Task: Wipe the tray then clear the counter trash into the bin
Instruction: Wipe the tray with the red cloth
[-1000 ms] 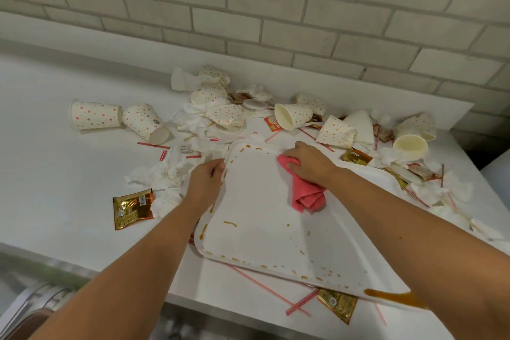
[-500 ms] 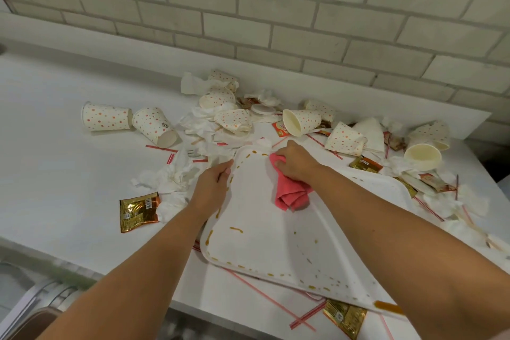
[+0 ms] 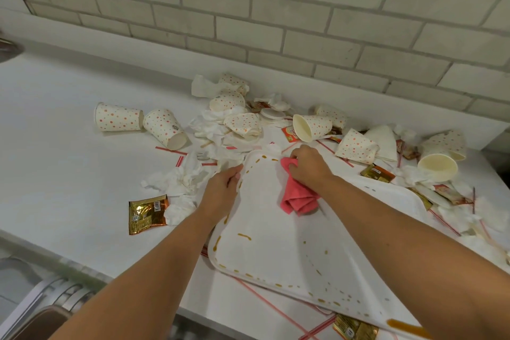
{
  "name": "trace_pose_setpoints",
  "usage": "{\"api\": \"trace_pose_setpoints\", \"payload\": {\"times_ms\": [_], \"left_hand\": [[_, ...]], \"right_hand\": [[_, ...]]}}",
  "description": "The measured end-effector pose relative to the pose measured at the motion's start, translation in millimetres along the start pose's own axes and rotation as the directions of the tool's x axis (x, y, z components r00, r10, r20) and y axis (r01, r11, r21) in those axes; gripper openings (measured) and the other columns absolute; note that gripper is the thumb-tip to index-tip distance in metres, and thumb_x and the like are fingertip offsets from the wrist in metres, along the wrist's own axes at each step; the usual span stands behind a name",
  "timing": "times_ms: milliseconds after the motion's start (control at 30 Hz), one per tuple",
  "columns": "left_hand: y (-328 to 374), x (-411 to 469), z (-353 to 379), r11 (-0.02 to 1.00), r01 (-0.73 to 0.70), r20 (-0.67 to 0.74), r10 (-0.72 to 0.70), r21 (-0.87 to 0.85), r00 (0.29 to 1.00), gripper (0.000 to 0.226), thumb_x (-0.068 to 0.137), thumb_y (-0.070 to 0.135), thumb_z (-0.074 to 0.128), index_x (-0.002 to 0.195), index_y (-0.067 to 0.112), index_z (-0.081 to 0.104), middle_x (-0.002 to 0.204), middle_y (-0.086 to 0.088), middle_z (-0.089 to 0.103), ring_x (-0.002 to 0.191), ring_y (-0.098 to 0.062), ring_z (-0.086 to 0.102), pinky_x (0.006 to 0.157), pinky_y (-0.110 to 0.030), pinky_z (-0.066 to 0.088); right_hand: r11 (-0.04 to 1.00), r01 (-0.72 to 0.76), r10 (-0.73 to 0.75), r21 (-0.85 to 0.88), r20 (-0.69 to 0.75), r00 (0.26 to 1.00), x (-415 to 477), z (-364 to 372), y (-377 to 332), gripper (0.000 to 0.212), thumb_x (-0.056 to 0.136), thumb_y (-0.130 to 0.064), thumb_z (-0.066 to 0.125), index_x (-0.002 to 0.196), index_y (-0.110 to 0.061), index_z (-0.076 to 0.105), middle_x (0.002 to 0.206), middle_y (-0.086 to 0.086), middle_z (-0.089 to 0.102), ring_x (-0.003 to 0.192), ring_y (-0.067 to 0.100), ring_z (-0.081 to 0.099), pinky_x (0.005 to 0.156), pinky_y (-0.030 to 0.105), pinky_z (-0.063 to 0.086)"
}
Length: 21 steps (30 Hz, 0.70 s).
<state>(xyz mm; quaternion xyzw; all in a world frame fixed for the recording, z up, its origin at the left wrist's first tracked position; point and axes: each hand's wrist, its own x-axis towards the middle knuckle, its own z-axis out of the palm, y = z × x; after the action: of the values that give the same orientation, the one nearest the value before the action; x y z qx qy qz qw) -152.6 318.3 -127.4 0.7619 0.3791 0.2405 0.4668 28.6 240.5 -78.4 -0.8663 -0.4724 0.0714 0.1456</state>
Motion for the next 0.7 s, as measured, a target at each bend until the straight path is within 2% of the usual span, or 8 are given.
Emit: {"api": "trace_pose_setpoints", "payload": {"times_ms": [100, 233, 400, 500, 567, 633, 700], "left_hand": [[-0.7, -0.2, 0.2, 1.000, -0.010, -0.007, 0.010, 0.008, 1.000, 0.036, 0.099, 0.012, 0.039, 0.133, 0.005, 0.049, 0.137, -0.010, 0.052, 0.130, -0.020, 0.045, 0.105, -0.020, 0.030], [1.6, -1.8, 0.8, 1.000, -0.009, -0.016, 0.009, 0.002, 1.000, 0.036, 0.099, 0.011, 0.039, 0.132, 0.004, 0.050, 0.134, -0.011, 0.054, 0.128, -0.020, 0.047, 0.100, -0.016, 0.031], [3.6, -2.9, 0.9, 1.000, -0.004, -0.033, 0.004, 0.004, 0.999, 0.035, 0.099, 0.011, 0.039, 0.131, 0.005, 0.051, 0.122, -0.017, 0.062, 0.114, -0.033, 0.057, 0.098, -0.031, 0.042], [2.3, -2.8, 1.1, 1.000, 0.007, -0.042, -0.006, 0.013, 0.999, 0.035, 0.098, 0.011, 0.039, 0.131, 0.006, 0.052, 0.116, -0.025, 0.063, 0.110, -0.039, 0.058, 0.096, -0.038, 0.044], [2.0, -3.3, 0.9, 1.000, 0.003, -0.035, -0.002, 0.019, 0.999, 0.036, 0.098, 0.010, 0.039, 0.131, 0.007, 0.052, 0.114, -0.025, 0.064, 0.109, -0.040, 0.058, 0.095, -0.039, 0.045], [1.7, -3.2, 0.3, 1.000, -0.014, -0.021, 0.015, 0.027, 1.000, 0.036, 0.098, 0.009, 0.038, 0.132, 0.008, 0.052, 0.116, -0.020, 0.065, 0.109, -0.038, 0.059, 0.095, -0.037, 0.045], [2.3, -2.8, 0.1, 1.000, -0.012, -0.015, 0.013, 0.025, 1.000, 0.036, 0.099, 0.010, 0.037, 0.132, 0.009, 0.052, 0.118, -0.017, 0.065, 0.110, -0.037, 0.059, 0.096, -0.038, 0.045]], "right_hand": [[1.000, 0.007, -0.007, 0.030, -0.002, 1.000, 6.8, 3.0, -11.5, 0.026, 0.091, -0.015, 0.051, 0.093, 0.006, 0.065, 0.104, 0.021, 0.061, 0.098, 0.033, 0.057, 0.078, 0.032, 0.043], [0.999, 0.038, -0.039, 0.021, 0.038, 0.999, 14.5, 8.2, -28.0, 0.029, 0.093, -0.016, 0.049, 0.103, 0.006, 0.064, 0.112, 0.021, 0.057, 0.105, 0.032, 0.055, 0.082, 0.031, 0.042], [0.990, 0.143, -0.142, 0.009, 0.182, 0.973, 26.3, 11.4, -38.3, 0.029, 0.094, -0.015, 0.050, 0.116, -0.004, 0.066, 0.110, 0.015, 0.046, 0.110, 0.030, 0.050, 0.084, 0.029, 0.037], [0.972, 0.224, -0.235, 0.070, 0.289, 0.928, 21.1, 4.9, -39.6, 0.035, 0.092, -0.011, 0.054, 0.127, -0.008, 0.059, 0.111, 0.012, 0.047, 0.113, 0.025, 0.049, 0.078, 0.014, 0.029], [0.949, 0.304, -0.310, 0.077, 0.377, 0.873, 14.6, -2.3, -36.0, 0.036, 0.091, -0.007, 0.056, 0.127, -0.011, 0.060, 0.116, 0.012, 0.049, 0.106, 0.020, 0.048, 0.077, 0.010, 0.026], [0.945, 0.319, -0.317, 0.076, 0.459, 0.830, 9.8, -13.0, -27.2, 0.037, 0.088, -0.004, 0.058, 0.124, -0.015, 0.062, 0.118, 0.008, 0.050, 0.101, 0.014, 0.045, 0.080, 0.011, 0.028], [0.954, 0.298, -0.278, 0.032, 0.461, 0.842, 10.4, -21.6, -15.3, 0.038, 0.087, -0.003, 0.059, 0.122, -0.017, 0.064, 0.118, 0.007, 0.054, 0.106, 0.018, 0.049, 0.089, 0.018, 0.034]]}}
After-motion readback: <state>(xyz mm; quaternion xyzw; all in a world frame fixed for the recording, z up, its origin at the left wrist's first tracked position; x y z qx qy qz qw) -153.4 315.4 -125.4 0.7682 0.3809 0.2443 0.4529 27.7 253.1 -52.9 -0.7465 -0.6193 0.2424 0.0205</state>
